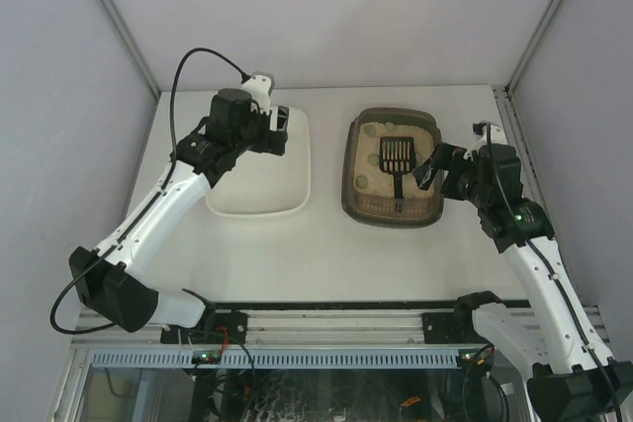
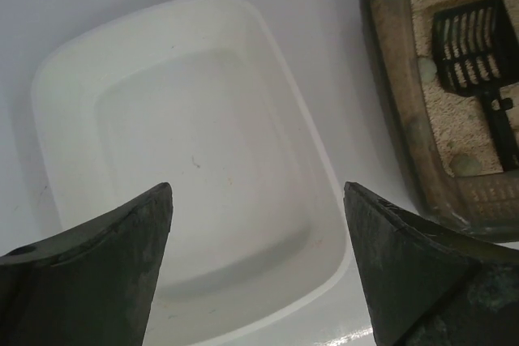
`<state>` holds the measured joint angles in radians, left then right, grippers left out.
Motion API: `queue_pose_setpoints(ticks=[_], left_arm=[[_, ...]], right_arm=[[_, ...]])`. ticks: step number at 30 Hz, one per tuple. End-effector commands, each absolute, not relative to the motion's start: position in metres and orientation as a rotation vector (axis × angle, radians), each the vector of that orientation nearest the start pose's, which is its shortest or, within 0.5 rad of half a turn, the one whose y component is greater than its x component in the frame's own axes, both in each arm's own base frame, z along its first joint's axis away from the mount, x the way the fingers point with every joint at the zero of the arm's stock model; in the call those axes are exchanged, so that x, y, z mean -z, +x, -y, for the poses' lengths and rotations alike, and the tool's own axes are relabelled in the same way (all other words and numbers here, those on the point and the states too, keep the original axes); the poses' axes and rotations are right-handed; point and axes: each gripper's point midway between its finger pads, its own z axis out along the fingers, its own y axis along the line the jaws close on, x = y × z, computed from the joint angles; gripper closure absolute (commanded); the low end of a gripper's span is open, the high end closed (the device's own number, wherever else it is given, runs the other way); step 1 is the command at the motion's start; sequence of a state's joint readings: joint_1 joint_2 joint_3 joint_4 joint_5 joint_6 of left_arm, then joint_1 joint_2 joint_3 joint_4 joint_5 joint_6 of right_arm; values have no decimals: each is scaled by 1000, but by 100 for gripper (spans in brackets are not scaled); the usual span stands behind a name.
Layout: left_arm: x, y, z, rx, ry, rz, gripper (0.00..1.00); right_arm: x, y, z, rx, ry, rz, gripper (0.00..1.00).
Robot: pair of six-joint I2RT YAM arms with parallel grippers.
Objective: Clean the litter box
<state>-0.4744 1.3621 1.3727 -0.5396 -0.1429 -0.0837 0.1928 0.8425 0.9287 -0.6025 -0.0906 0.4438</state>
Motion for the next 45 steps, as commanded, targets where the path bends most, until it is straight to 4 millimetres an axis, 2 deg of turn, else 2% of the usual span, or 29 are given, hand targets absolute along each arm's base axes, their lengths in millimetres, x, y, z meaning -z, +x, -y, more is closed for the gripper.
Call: queue_pose_setpoints(ticks=[1, 2, 3, 4, 5, 7, 10, 11, 16, 22, 29, 38, 45], left_arm=[[-316, 385, 195, 373, 273, -1924, 7], [-317, 385, 203, 419, 286, -1911, 2], [-319, 387, 210, 461, 292, -1903, 0], [-318, 388, 217, 500, 290, -1905, 0], [-317, 390, 223, 538, 283, -1907, 0], [-312, 395, 236, 614, 263, -1915, 0], [-312, 398, 254, 722, 242, -1902, 0], [-313, 400, 259, 754, 233, -1893, 0], [-306, 408, 269, 808, 187, -1915, 0], [-300, 404, 265, 792, 188, -1910, 0], [-295, 399, 263, 785, 219, -1899, 0], [-297, 398, 260, 772, 219, -1884, 1], [-291, 399, 260, 762, 222, -1894, 1]], right_arm=[[-236, 281, -95, -461, 126, -2107, 1], [-230, 285, -91, -418, 140, -2142, 6], [-224, 291, -88, -370, 156, -2191, 16], [-216, 296, -86, -333, 164, -2240, 26], [-208, 303, -86, -303, 173, -2288, 31], [-199, 316, -97, -300, 150, -2332, 32], [-196, 334, -117, -303, 96, -2338, 32], [-188, 341, -122, -289, 91, -2366, 34], [-155, 364, -128, -220, 117, -2472, 60], [-115, 371, -119, -98, 151, -2566, 56], [-84, 379, -121, -69, 142, -2622, 55], [-63, 397, -121, -90, 155, -2642, 55], [-52, 409, -118, -75, 152, -2657, 62]])
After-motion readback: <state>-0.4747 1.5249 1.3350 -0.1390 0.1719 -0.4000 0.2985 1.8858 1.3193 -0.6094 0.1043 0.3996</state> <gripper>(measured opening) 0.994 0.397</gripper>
